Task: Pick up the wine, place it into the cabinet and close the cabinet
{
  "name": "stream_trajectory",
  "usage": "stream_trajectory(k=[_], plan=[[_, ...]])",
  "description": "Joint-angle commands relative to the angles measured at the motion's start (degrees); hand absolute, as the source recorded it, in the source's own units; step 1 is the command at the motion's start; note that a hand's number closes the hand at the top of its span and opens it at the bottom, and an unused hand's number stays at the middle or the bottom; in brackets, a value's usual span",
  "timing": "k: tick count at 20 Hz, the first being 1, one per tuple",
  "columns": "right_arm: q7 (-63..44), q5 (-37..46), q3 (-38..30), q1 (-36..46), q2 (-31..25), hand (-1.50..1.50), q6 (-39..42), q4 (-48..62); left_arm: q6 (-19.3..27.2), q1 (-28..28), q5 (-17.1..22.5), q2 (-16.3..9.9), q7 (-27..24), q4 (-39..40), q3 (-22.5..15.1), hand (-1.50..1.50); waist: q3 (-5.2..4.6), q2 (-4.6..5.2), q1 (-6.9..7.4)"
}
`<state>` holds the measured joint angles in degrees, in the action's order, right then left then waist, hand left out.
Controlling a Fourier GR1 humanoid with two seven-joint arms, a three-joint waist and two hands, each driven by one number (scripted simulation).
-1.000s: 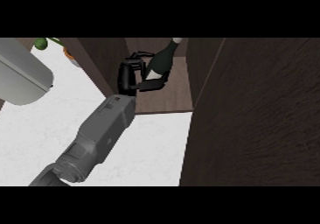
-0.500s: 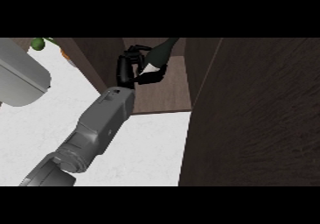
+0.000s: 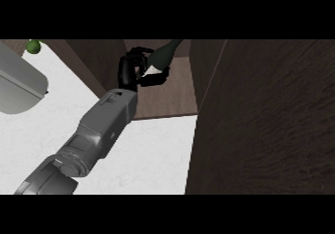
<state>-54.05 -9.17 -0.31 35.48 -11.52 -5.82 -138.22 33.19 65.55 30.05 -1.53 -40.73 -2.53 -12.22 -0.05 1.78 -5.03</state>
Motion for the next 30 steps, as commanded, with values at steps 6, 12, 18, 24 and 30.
stream_trajectory(k=[6,12,18,24,30], plan=[[0.6,-1.1,0.6,-1.0,1.0,-1.5,0.2,-1.3,-4.3,-1.5,3.2,0.1,0.2,-1.1,3.9,1.5,-0.09,0.5,-0.41],[0.7,-0.4,1.9,0.5,1.8,-1.5,-0.4,-0.7,-9.6,-4.5,6.0,1.5,-0.5,-2.1,6.7,1.5,-0.14,0.61,-1.21],[-1.3,-2.4,0.5,0.7,1.2,-1.5,-0.4,-2.6,-14.4,-9.0,8.2,1.5,-0.9,-2.3,7.8,1.5,-0.15,0.21,-2.8],[-0.6,-1.7,2.5,0.5,2.4,-1.5,-0.4,-2.1,-17.4,-12.1,9.3,1.5,-2.5,-2.9,7.0,1.5,-0.2,0.13,-3.54],[1.9,-0.2,3.1,2.5,3.7,-1.5,-0.8,1.6,-16.8,-13.8,10.8,1.5,-2.1,-3.0,5.5,1.5,-0.29,0.38,-4.75]])
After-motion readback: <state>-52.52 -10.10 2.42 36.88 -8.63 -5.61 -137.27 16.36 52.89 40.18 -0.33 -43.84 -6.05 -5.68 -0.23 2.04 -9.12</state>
